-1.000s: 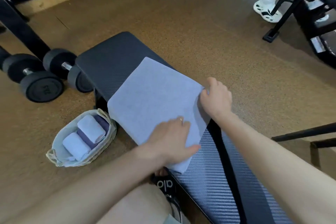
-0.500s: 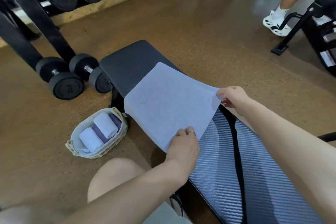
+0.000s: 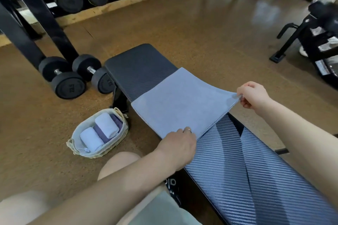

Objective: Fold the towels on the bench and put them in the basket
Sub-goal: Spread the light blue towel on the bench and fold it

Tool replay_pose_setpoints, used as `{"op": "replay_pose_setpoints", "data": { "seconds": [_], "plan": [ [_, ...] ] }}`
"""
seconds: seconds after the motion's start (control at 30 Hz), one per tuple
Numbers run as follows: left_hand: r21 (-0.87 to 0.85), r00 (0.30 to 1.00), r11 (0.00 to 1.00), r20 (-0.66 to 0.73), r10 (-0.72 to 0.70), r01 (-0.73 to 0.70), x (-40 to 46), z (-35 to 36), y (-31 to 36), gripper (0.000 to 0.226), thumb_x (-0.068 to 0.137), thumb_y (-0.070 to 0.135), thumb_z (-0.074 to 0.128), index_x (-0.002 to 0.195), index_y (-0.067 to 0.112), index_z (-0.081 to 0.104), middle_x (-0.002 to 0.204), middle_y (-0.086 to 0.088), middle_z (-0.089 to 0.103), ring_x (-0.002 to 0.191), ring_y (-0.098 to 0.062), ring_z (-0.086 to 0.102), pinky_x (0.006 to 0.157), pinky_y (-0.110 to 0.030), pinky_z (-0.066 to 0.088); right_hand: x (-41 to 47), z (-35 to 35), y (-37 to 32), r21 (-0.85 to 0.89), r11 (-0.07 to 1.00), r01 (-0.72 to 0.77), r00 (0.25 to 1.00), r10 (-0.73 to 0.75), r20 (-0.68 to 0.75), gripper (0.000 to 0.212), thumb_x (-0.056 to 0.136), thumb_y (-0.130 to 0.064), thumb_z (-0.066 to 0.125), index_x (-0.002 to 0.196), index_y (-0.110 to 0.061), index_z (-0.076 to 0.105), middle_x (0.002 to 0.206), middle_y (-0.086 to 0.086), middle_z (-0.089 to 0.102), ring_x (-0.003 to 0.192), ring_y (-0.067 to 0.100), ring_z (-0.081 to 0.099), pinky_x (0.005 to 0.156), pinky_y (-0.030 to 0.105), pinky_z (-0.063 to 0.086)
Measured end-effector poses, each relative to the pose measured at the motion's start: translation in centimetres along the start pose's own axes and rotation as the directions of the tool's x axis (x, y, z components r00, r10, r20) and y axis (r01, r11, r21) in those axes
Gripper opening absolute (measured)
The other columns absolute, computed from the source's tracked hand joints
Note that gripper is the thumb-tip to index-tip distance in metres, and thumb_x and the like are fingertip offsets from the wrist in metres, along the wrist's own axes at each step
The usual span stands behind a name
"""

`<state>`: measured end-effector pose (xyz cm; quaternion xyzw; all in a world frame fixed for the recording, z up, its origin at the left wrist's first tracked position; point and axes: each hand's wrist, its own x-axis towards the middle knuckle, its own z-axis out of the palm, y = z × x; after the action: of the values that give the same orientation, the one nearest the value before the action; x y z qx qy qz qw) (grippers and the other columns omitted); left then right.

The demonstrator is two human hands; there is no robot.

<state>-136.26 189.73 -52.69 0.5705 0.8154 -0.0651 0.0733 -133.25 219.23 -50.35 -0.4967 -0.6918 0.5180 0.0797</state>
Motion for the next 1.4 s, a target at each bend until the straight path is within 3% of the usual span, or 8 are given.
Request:
{"op": "replay_pose_setpoints", "data": {
  "seconds": [0.13,0.2,0.37,0.5,0.63,0.77,1.0,1.4],
  "plan": [
    [-0.021,0.994,0.994,-0.026,0.105,-0.106,-1.8,0.2,0.0,0.037,0.054,0.012,0.086,0.081,0.014,0.061,0.069,-0.001,0.055,0.045,-0.016,0.055,0.04,-0.022,0.022,-0.6,-1.3,0.2,-0.039,0.998,-0.043,0.989,0.048,0.137,0.015,0.087,-0.002,0.055,0.097,-0.011,0.063,0.069,0.009,0.049,0.054,0.021,0.045,0.056,0.029,0.04],
    [-0.037,0.991,0.994,-0.091,0.098,-0.101,-2.3,0.4,-0.6,0.049,0.048,0.004,0.083,0.091,0.011,0.061,0.063,0.001,0.052,0.037,-0.016,0.048,0.037,-0.021,0.018,-0.7,-1.6,-0.5,-0.034,0.998,-0.055,0.98,0.06,0.187,0.014,0.091,-0.003,0.056,0.1,-0.01,0.065,0.072,0.009,0.049,0.057,0.02,0.046,0.057,0.03,0.041],
    [-0.166,0.982,0.983,-0.184,0.053,-0.084,-2.9,-1.7,-2.5,0.055,0.087,-0.001,0.053,0.133,0.019,0.032,0.094,-0.007,0.047,0.057,-0.03,0.051,0.047,-0.038,0.037,-0.2,-0.7,-3.1,0.073,0.993,-0.09,0.963,0.068,0.259,0.011,0.09,-0.008,0.061,0.102,-0.007,0.061,0.059,0.002,0.047,0.055,0.016,0.049,0.059,0.027,0.045],
    [-0.292,0.99,0.956,-0.122,-0.072,0.033,-3.1,-3.9,-5.1,0.018,0.098,0.014,0.042,0.114,0.02,0.038,0.107,-0.005,0.049,0.088,-0.034,0.061,0.069,-0.044,0.046,0.7,0.7,-5.9,0.193,0.978,-0.085,0.936,0.012,0.351,0.015,0.088,-0.007,0.061,0.102,0.0,0.061,0.069,0.008,0.063,0.069,0.019,0.067,0.061,0.027,0.056],
    [-0.554,0.949,0.82,-0.16,-0.273,0.143,-3.0,-3.7,-9.8,0.007,0.095,0.027,0.048,0.096,0.023,0.043,0.085,0.008,0.05,0.078,-0.021,0.053,0.065,-0.037,0.036,1.8,3.4,-8.3,0.206,0.979,0.008,0.9,-0.097,0.426,0.025,0.088,0.004,0.059,0.113,0.006,0.061,0.101,0.017,0.068,0.103,0.03,0.064,0.078,0.031,0.06],
    [-0.632,0.927,0.746,-0.112,-0.357,0.211,-2.4,-2.2,-14.0,0.016,0.093,0.027,0.06,0.093,0.027,0.044,0.079,0.001,0.057,0.068,-0.019,0.052,0.064,-0.042,0.044,3.0,7.3,-10.1,0.07,0.981,0.181,0.912,-0.194,0.361,0.004,0.088,0.003,0.068,0.091,0.003,0.066,0.084,0.017,0.062,0.073,0.024,0.056,0.066,0.031,0.05],
    [-0.852,0.886,0.429,0.08,-0.457,0.298,-1.2,1.2,-18.9,0.008,0.104,0.023,0.047,0.098,0.025,0.043,0.087,-0.007,0.066,0.07,-0.013,0.072,0.078,-0.049,0.059,8.0,13.6,-9.7,-0.233,0.927,0.294,0.941,-0.238,0.242,0.012,0.09,-0.023,0.068,0.088,-0.011,0.07,0.069,0.005,0.051,0.055,0.02,0.045,0.052,0.026,0.038],
    [-0.799,0.84,0.478,0.062,-0.538,0.365,1.2,4.0,-21.0,0.019,0.106,0.025,0.036,0.089,0.025,0.046,0.074,-0.007,0.064,0.073,-0.031,0.064,0.068,-0.057,0.05,10.3,18.6,-6.1,-0.664,0.612,0.429,0.885,-0.433,0.172,0.027,0.106,-0.031,0.035,0.104,-0.008,0.047,0.09,0.013,0.055,0.083,0.037,0.055,0.076,0.045,0.049]
  ]
}}
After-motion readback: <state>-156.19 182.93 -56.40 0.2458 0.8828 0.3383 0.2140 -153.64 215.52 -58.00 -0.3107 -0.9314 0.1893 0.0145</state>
